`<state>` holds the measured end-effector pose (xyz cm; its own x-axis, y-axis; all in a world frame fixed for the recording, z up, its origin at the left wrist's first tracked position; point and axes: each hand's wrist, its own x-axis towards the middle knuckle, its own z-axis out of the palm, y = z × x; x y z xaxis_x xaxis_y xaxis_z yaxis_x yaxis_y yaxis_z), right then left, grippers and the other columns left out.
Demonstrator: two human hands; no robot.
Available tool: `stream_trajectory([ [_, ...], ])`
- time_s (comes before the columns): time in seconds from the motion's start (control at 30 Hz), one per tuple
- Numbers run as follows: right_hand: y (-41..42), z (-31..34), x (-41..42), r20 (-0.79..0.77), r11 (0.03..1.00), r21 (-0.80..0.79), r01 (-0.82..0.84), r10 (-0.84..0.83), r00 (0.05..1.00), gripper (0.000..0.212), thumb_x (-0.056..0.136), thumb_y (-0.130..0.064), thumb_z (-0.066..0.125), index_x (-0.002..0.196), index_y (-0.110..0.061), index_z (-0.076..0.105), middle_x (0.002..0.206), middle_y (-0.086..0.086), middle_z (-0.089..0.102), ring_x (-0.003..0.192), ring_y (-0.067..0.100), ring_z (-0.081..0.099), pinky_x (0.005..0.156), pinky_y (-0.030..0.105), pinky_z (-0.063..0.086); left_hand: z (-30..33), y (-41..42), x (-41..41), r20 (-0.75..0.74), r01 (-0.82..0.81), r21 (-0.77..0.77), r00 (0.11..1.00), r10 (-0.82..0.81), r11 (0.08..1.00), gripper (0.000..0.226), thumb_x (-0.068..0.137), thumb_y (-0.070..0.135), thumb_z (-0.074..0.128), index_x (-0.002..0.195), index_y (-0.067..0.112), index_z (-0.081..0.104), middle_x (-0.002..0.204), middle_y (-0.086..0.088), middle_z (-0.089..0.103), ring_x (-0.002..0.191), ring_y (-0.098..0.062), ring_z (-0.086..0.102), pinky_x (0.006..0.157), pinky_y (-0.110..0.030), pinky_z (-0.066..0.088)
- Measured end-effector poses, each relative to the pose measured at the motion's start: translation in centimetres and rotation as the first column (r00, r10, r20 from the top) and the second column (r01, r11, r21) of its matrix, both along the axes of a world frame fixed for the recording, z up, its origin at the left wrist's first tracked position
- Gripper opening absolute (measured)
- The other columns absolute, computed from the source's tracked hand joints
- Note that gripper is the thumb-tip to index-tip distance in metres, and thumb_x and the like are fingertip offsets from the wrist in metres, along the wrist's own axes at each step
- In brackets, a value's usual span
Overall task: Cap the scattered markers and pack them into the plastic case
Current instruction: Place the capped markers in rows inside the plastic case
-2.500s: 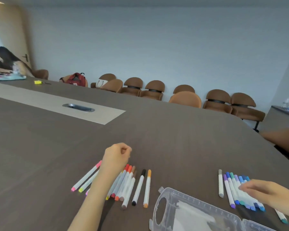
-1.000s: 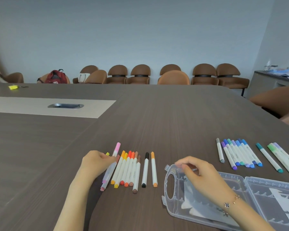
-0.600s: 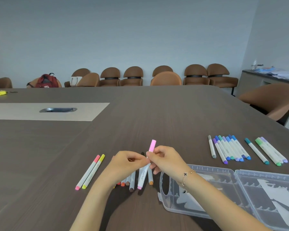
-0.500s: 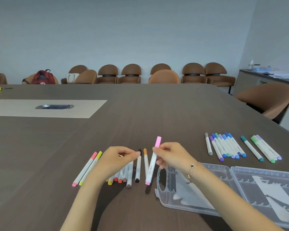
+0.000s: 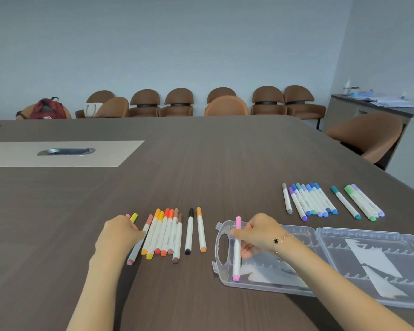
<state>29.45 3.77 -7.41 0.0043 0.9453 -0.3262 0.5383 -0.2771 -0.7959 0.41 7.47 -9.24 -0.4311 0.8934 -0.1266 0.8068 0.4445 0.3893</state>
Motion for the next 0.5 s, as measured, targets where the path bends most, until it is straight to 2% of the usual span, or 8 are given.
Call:
stream_trajectory([
  [0.1,0.4,-0.2,-0.6,0.051,0.999,0.020,0.031,-0.032,0.998,0.031,0.085,-0.029,0.068,0.086,0.001,0.067,0.054,0.003,0.067,0.047,0.011,0.066,0.053,0.017,0.054,0.0,0.1,0.3,-0.009,-0.003,-0.013,1.000,0.003,1.000,0.024,0.084,0.030,0.063,0.080,0.007,0.071,0.066,-0.004,0.057,0.059,-0.013,0.053,0.055,-0.024,0.044],
  [0.23,0.4,-1.2,-1.3,0.180,0.995,0.096,0.007,-0.025,0.983,0.041,0.085,-0.039,0.066,0.090,0.002,0.066,0.053,0.003,0.066,0.051,0.013,0.067,0.064,0.023,0.058,-0.1,0.2,0.5,0.000,-0.002,-0.018,1.000,0.002,1.000,0.026,0.086,0.029,0.062,0.088,0.005,0.070,0.061,-0.003,0.050,0.054,-0.012,0.048,0.050,-0.022,0.039],
  [0.3,0.2,-1.6,-1.6,0.276,0.984,0.178,-0.023,-0.028,0.961,0.041,0.085,-0.043,0.064,0.084,-0.002,0.064,0.065,0.006,0.067,0.060,0.016,0.067,0.069,0.027,0.057,0.1,0.2,0.5,0.006,0.006,-0.038,1.000,-0.006,0.999,0.025,0.086,0.030,0.062,0.084,0.006,0.069,0.065,-0.003,0.053,0.054,-0.011,0.048,0.049,-0.020,0.038],
  [0.33,0.1,-1.6,-1.6,0.338,0.977,0.209,-0.051,-0.024,0.941,0.038,0.085,-0.044,0.063,0.083,-0.006,0.062,0.067,0.005,0.064,0.061,0.015,0.064,0.067,0.025,0.055,0.2,0.2,0.3,0.016,0.002,-0.038,1.000,-0.002,0.999,0.027,0.086,0.031,0.062,0.086,0.005,0.069,0.069,-0.004,0.058,0.056,-0.011,0.049,0.049,-0.019,0.039],
  [0.37,-0.1,-1.6,-1.7,0.395,0.969,0.233,-0.082,-0.017,0.919,0.034,0.087,-0.045,0.061,0.084,-0.011,0.058,0.065,0.000,0.058,0.060,0.012,0.058,0.063,0.021,0.050,0.4,0.1,-0.1,0.035,-0.010,-0.016,0.999,0.011,1.000,0.028,0.086,0.032,0.062,0.086,0.004,0.069,0.073,-0.006,0.060,0.058,-0.012,0.050,0.050,-0.020,0.039],
  [0.43,-0.4,-1.7,-1.6,0.489,0.954,0.262,-0.144,-0.003,0.872,0.031,0.090,-0.048,0.054,0.082,-0.018,0.051,0.062,-0.005,0.047,0.059,0.011,0.050,0.058,0.018,0.041,0.6,-0.2,-1.5,0.087,-0.071,0.125,0.994,0.060,0.990,0.022,0.085,0.028,0.063,0.076,0.008,0.068,0.072,-0.009,0.057,0.059,-0.021,0.046,0.052,-0.022,0.037],
  [0.5,-0.9,-2.0,-1.6,0.572,0.937,0.280,-0.210,0.013,0.820,0.035,0.094,-0.049,0.044,0.073,-0.021,0.046,0.064,-0.005,0.048,0.064,0.015,0.051,0.054,0.017,0.038,0.4,-0.5,-2.9,0.101,-0.138,0.268,0.988,0.115,0.954,0.017,0.084,0.020,0.062,0.069,0.016,0.055,0.071,-0.008,0.047,0.066,-0.025,0.038,0.057,-0.024,0.037],
])
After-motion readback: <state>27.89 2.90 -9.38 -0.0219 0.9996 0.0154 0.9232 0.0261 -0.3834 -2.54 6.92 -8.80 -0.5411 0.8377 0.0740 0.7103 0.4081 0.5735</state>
